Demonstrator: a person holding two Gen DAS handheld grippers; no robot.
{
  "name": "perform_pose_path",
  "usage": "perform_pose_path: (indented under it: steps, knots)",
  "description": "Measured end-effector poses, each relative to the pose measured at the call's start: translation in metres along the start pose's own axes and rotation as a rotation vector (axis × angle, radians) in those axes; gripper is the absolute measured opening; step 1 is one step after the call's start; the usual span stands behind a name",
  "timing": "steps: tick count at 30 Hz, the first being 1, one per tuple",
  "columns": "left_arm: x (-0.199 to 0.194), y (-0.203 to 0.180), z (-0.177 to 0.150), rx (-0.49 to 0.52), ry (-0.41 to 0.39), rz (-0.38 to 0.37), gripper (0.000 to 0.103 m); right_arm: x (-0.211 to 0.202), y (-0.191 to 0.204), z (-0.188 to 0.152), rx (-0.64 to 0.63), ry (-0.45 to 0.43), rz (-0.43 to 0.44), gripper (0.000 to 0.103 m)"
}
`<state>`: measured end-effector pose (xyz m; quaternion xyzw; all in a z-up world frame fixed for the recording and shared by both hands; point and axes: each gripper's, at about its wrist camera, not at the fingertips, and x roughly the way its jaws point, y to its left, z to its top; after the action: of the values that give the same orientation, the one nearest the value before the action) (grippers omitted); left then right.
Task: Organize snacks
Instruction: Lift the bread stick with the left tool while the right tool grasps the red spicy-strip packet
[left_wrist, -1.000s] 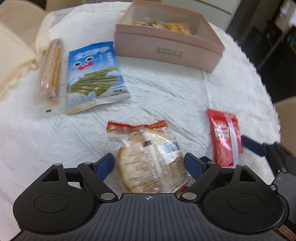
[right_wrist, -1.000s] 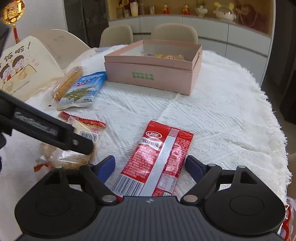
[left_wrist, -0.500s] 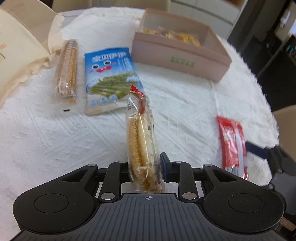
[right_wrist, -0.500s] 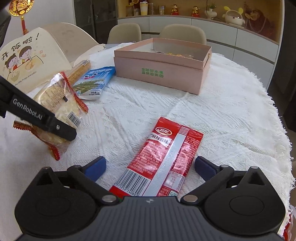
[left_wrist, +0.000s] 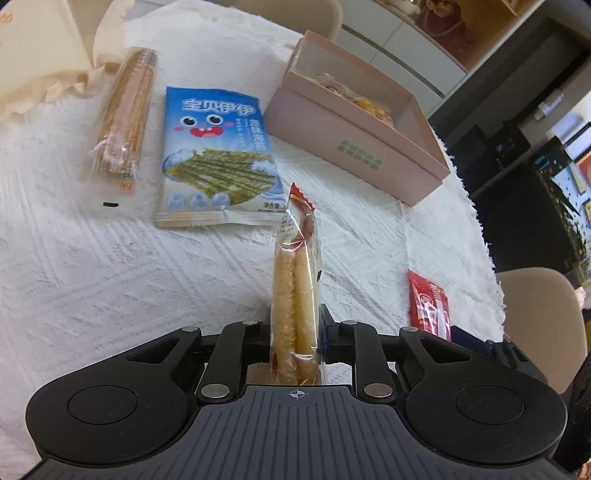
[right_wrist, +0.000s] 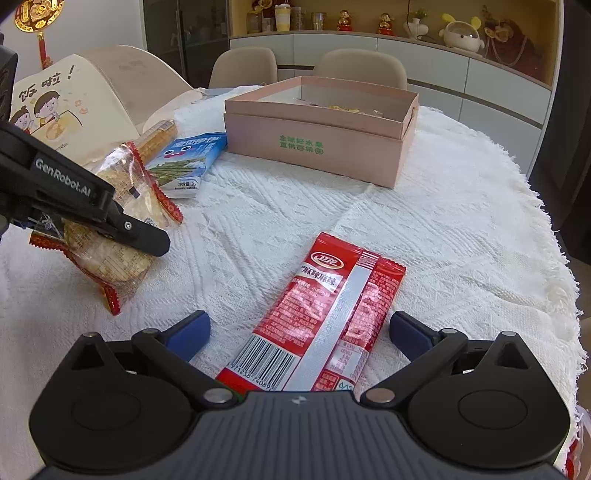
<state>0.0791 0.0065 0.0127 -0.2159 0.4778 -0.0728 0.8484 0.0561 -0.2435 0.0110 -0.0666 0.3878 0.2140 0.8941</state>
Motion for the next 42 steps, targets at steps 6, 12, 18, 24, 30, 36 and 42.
perform_pose_path:
  steps: [6,12,18,24,30,36,42]
  knots:
    - [-0.025,0.006,0.001,-0.021,-0.045,0.024,0.023,-0.009,-0.001,0.012,0.025,0.092,0.012,0.094]
    - [-0.037,0.006,-0.004,0.037,0.006,0.045,0.023,-0.003,0.0,0.019,0.101,0.143,-0.046,0.094]
    - [-0.046,0.001,-0.008,0.047,0.035,0.045,0.023,0.011,-0.006,0.037,0.176,0.157,-0.074,0.089]
    - [-0.045,-0.011,-0.01,0.076,0.047,0.049,0.023,0.009,-0.012,0.052,0.175,0.214,-0.064,0.051]
    - [-0.044,-0.021,-0.016,0.094,0.055,0.039,0.023,-0.028,-0.009,0.055,0.083,0.195,0.009,0.048]
    - [-0.035,-0.027,-0.017,0.069,0.058,-0.038,0.023,-0.034,-0.01,0.057,0.088,0.194,0.012,0.048]
    - [-0.023,-0.025,-0.009,0.039,0.084,-0.041,0.023,-0.055,-0.007,0.063,0.089,0.148,-0.013,0.048]
